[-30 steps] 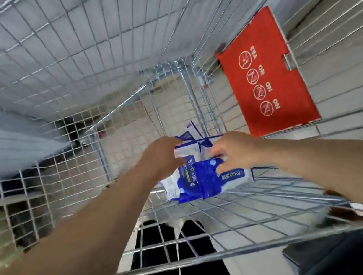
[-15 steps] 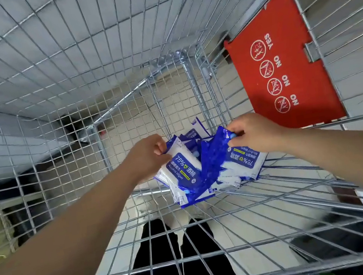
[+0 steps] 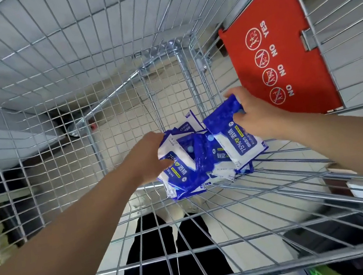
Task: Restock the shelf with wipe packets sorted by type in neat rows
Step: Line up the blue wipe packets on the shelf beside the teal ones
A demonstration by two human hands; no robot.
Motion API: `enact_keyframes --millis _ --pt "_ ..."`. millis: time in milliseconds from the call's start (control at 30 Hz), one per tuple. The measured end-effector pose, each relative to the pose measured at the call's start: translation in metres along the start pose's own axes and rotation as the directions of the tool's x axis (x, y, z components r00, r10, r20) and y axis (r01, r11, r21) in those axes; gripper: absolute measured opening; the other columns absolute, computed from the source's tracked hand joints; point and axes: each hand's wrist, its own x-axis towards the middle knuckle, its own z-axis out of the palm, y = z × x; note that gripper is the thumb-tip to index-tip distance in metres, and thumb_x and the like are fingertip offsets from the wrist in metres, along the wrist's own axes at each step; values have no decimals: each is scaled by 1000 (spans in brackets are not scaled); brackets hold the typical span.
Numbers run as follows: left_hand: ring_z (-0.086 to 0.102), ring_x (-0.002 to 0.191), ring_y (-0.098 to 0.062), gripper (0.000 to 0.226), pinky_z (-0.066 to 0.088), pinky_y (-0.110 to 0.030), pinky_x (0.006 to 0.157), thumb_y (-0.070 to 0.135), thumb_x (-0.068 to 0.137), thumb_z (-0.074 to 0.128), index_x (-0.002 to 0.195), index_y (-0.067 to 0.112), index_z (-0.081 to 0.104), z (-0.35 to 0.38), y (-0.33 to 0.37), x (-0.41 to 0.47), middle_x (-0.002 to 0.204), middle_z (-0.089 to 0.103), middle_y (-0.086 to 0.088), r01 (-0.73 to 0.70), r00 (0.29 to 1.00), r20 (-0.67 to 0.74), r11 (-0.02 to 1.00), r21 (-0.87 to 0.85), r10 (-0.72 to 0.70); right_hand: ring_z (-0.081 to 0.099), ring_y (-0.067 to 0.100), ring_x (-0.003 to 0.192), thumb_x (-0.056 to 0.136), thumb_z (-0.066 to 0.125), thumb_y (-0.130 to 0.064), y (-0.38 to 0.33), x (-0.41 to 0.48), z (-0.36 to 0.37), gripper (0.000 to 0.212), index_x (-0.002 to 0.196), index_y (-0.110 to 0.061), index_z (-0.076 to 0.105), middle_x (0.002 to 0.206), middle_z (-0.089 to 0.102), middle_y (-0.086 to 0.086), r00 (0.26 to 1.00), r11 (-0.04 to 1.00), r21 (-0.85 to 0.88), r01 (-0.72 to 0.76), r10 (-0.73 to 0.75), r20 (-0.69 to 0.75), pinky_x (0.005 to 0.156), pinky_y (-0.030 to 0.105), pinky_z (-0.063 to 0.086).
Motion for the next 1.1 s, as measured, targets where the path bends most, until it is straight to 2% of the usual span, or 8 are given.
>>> enact_keyframes --millis 200,367,600,700,800,900,1000,1100 --pt "53 92 -16 44 41 -20 60 23 86 69 125 16 50 -16 -10 -13 119 60 -2 130 991 43 987 -90 -127 68 29 94 85 48 12 -2 1 -8 46 122 -13 58 104 66 17 993 928 355 -114 112 26 86 50 55" --pt "55 90 -17 41 40 -18 56 20 86 68 122 15 50 -18 -10 -15 118 61 -4 164 986 17 978 -131 -164 64 22 74 78 61 6 4 -2 3 17 89 -8 63 85 66 14 974 933 287 -218 225 9 72 35 56" --pt "55 90 -16 41 40 -17 55 21 86 69 121 15 49 -15 -7 -12 106 56 2 183 983 29 971 -154 -181 67 12 71 59 90 -21 0 -3 1 39 87 -15 64 85 70 1 985 985 -108 -137 148 93 65 27 56" --pt "56 85 -17 42 41 -20 53 20 84 71 119 16 48 -22 -8 -13 102 55 2 211 977 50 962 -173 -205 65 -1 56 71 81 -6 -12 -3 -16 32 94 -19 63 82 69 -3 989 980 171 -104 85 117 46 13 48" --pt "58 77 -12 40 44 -22 57 16 82 73 112 21 47 -31 -9 -16 95 58 4 223 975 58 942 -251 -215 71 20 84 72 76 4 -11 0 -30 44 112 -10 63 101 72 10 980 915 361 -178 133 147 69 32 58" --pt "63 82 -15 34 53 -32 73 12 80 74 102 24 50 -42 -7 -21 89 63 7 224 974 92 919 -324 -205 70 25 93 72 76 4 -2 0 -25 61 125 -16 55 106 71 7 953 943 216 -254 207 220 82 41 56" --pt "64 75 -13 23 49 -23 62 14 79 75 87 27 57 -42 0 -22 82 65 10 197 978 119 952 -236 -173 67 20 96 76 77 -8 1 -5 -9 63 132 -18 50 115 67 5 941 972 8 -235 225 252 86 35 54" --pt "59 87 -17 31 44 -23 69 20 79 76 107 19 62 -25 8 -18 103 57 4 104 991 102 984 -143 -90 61 19 97 81 74 -17 6 -7 11 46 123 -11 55 120 60 7 967 966 -241 -96 148 206 86 31 50"
